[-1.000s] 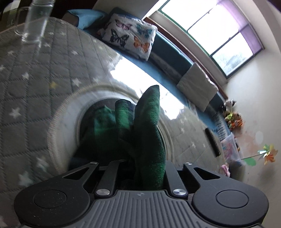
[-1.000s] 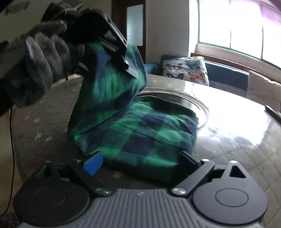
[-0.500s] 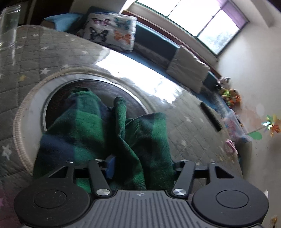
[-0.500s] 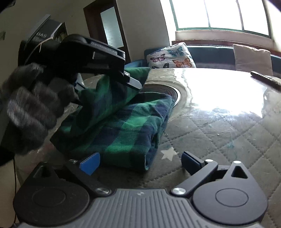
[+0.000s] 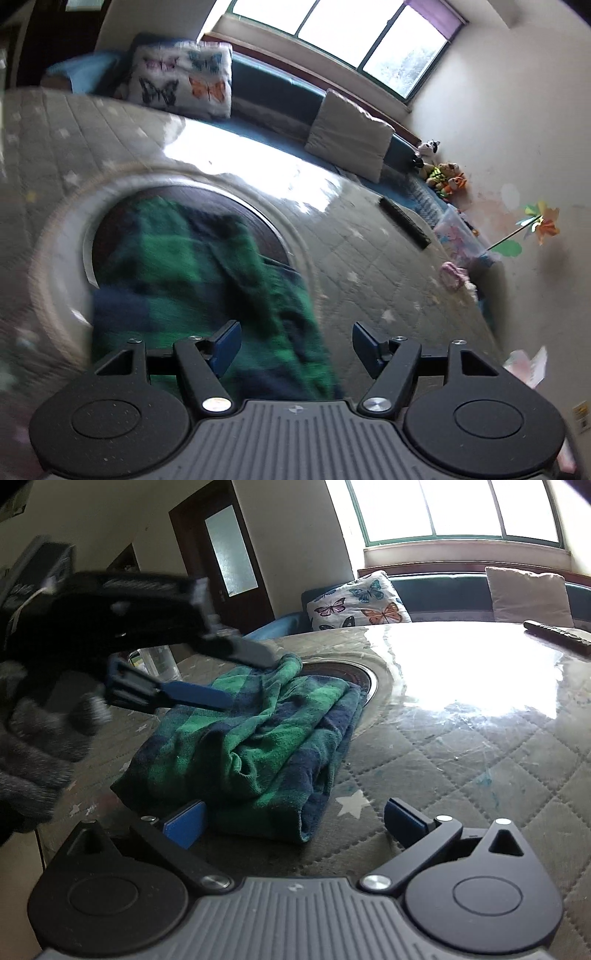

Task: Fold clothes

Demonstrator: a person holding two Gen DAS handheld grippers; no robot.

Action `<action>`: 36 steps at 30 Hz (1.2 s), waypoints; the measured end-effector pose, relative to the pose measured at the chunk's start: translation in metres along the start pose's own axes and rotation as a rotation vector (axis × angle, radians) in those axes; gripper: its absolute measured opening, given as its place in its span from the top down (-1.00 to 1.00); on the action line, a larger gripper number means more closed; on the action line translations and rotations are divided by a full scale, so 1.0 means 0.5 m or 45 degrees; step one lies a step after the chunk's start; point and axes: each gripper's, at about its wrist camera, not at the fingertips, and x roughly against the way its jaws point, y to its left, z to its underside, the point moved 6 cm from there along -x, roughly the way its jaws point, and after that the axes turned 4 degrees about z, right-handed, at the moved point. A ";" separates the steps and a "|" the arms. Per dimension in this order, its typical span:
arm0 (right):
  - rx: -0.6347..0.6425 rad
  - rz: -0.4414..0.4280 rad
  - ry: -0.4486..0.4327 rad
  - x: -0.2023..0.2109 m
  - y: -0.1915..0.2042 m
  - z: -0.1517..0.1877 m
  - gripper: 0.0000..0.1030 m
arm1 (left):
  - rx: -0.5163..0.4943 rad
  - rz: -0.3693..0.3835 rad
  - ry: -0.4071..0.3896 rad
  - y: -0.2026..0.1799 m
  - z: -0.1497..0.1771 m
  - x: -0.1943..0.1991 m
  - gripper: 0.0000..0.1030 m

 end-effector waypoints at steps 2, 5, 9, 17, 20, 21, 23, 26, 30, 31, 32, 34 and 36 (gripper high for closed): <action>-0.002 -0.003 -0.001 0.000 -0.001 0.000 -1.00 | -0.044 -0.064 -0.033 0.020 -0.004 0.027 -0.35; 0.004 0.000 -0.001 -0.001 -0.001 -0.002 -1.00 | -0.061 -0.151 -0.077 0.057 -0.003 0.059 -0.35; 0.039 0.010 -0.004 0.002 0.009 -0.007 -0.98 | -0.029 -0.231 -0.092 0.114 0.010 0.093 -0.35; 0.013 -0.039 -0.023 0.006 0.028 -0.052 -0.79 | -0.043 -0.255 -0.070 0.159 0.056 0.118 -0.35; -0.007 -0.066 -0.017 -0.005 0.042 -0.068 -0.64 | -0.038 -0.238 -0.076 0.165 0.059 0.114 -0.35; -0.001 -0.065 -0.017 -0.011 0.048 -0.073 -0.62 | -0.035 -0.230 -0.081 0.167 0.055 0.114 -0.35; 0.013 -0.064 -0.015 -0.023 0.060 -0.083 -0.53 | -0.042 -0.211 -0.093 0.170 0.045 0.112 -0.34; 0.018 -0.069 -0.004 -0.042 0.072 -0.097 -0.42 | -0.041 -0.190 -0.094 0.178 0.028 0.093 -0.32; -0.003 -0.069 0.021 -0.075 0.075 -0.125 -0.25 | -0.048 -0.132 -0.071 0.175 0.024 0.062 -0.31; -0.012 -0.068 0.024 -0.083 0.073 -0.134 -0.20 | -0.058 -0.117 -0.063 0.171 0.026 0.054 -0.30; -0.021 -0.067 0.027 -0.091 0.070 -0.142 -0.18 | -0.072 -0.105 -0.056 0.167 0.029 0.048 -0.29; -0.032 -0.061 0.032 -0.108 0.066 -0.159 -0.16 | -0.124 -0.090 -0.046 0.156 0.036 0.039 -0.29; -0.039 -0.055 0.041 -0.126 0.062 -0.176 -0.12 | -0.183 -0.086 -0.040 0.147 0.041 0.034 -0.29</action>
